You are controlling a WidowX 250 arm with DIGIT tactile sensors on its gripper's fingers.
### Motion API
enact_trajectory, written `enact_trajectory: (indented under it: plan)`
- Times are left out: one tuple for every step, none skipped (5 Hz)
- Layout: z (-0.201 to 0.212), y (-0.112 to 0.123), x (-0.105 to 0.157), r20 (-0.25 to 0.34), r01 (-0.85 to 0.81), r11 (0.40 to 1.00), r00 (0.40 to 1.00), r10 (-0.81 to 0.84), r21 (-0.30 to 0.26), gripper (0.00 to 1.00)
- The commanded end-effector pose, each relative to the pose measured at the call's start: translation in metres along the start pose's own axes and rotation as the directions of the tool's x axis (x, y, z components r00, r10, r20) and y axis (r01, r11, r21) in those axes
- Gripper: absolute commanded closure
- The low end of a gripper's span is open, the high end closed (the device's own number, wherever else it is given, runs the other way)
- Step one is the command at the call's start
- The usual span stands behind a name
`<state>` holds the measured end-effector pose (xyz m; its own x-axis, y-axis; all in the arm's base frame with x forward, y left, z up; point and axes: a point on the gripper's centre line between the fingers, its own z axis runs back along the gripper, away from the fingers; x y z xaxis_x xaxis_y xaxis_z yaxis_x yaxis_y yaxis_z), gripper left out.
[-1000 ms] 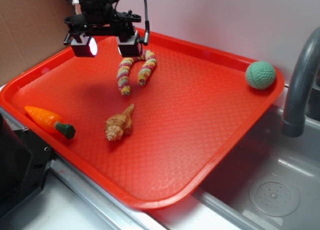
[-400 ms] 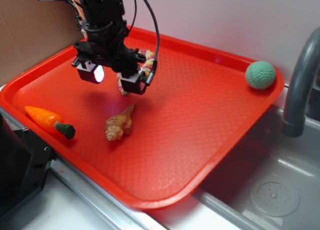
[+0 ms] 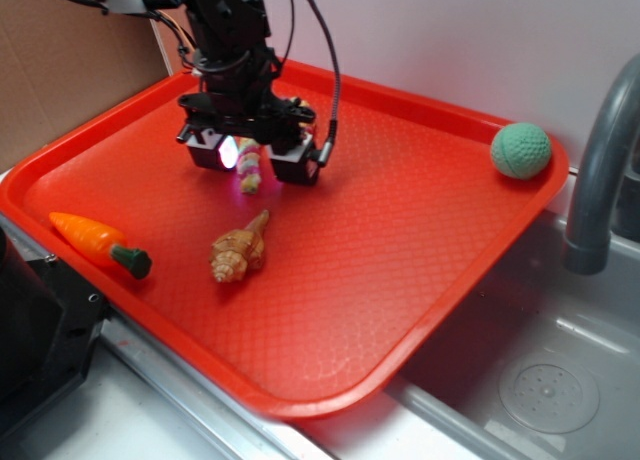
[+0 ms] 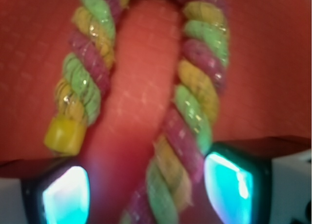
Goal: Grab the multicolored rope.
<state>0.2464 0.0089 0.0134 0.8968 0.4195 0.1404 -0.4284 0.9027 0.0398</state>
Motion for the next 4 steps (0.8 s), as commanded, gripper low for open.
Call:
enact_trajectory:
  plan:
    - [0.019,0.009,-0.013,-0.008,-0.020,0.998,1.000,0.020,0.051,1.00]
    - [0.063,0.013,-0.024,0.025,-0.035,0.998,0.999,0.033,0.051,1.00]
    - [0.109,0.019,-0.007,0.160,-0.006,1.000,0.987,0.009,-0.014,1.00]
    - [0.158,0.033,-0.002,0.226,0.037,0.993,0.974,-0.012,-0.109,1.00]
